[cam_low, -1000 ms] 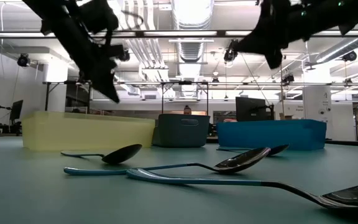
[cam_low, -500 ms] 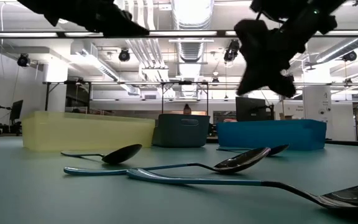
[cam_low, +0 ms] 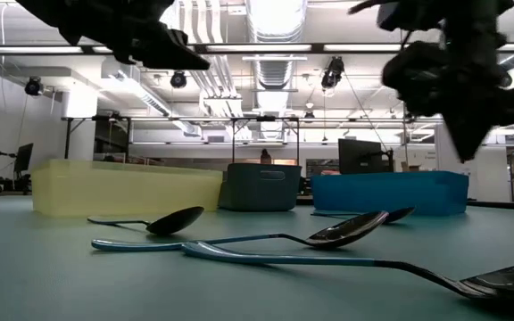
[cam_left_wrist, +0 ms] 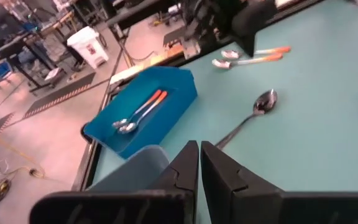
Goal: Sort silverware by color (type)
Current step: Put the orange spoon into the blue bin
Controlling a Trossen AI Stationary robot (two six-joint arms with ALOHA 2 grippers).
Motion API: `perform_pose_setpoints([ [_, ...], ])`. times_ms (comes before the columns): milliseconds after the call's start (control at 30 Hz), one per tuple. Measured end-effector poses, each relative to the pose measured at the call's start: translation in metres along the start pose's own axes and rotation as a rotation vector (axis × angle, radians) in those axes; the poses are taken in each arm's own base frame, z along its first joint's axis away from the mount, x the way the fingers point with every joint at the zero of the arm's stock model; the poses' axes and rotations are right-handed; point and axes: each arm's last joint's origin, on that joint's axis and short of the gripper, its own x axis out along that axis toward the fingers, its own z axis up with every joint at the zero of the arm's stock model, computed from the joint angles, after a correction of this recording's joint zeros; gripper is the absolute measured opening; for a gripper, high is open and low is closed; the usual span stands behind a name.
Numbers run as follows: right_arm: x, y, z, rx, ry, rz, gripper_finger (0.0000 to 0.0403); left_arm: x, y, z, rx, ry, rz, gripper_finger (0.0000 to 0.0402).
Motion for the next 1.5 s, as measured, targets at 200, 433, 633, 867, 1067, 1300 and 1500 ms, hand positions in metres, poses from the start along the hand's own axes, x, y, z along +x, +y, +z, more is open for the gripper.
perform_pose_setpoints([
  [200, 0.012, -0.018, -0.024, 0.166, 0.125, -0.129, 0.0009, -0.001, 0.003, -0.002, 0.037, 0.010, 0.024, 0.0001],
  [433, 0.016, -0.035, -0.028, 0.230, 0.137, -0.225, 0.0009, -0.012, 0.004, -0.006, 0.010, 0.066, 0.017, 0.0000],
  [633, 0.027, -0.052, -0.022, 0.255, 0.113, -0.298, 0.0009, -0.030, 0.006, 0.000, 0.015, 0.030, 0.049, 0.0000],
  [867, 0.036, -0.064, -0.019, 0.261, 0.100, -0.335, 0.0009, -0.052, 0.005, -0.004, 0.015, 0.009, 0.094, 0.0000],
  [1067, 0.035, -0.062, -0.018, 0.247, 0.041, -0.312, 0.0009, -0.067, 0.007, -0.004, 0.014, -0.028, 0.150, 0.0000],
  [1300, 0.036, -0.061, -0.017, 0.259, 0.006, -0.297, 0.0023, -0.073, 0.006, -0.004, 0.016, -0.038, 0.159, 0.0000],
  [1500, 0.037, -0.062, -0.016, 0.284, -0.029, -0.293, 0.0091, -0.073, 0.006, -0.004, 0.015, -0.037, 0.158, 0.0000],
])
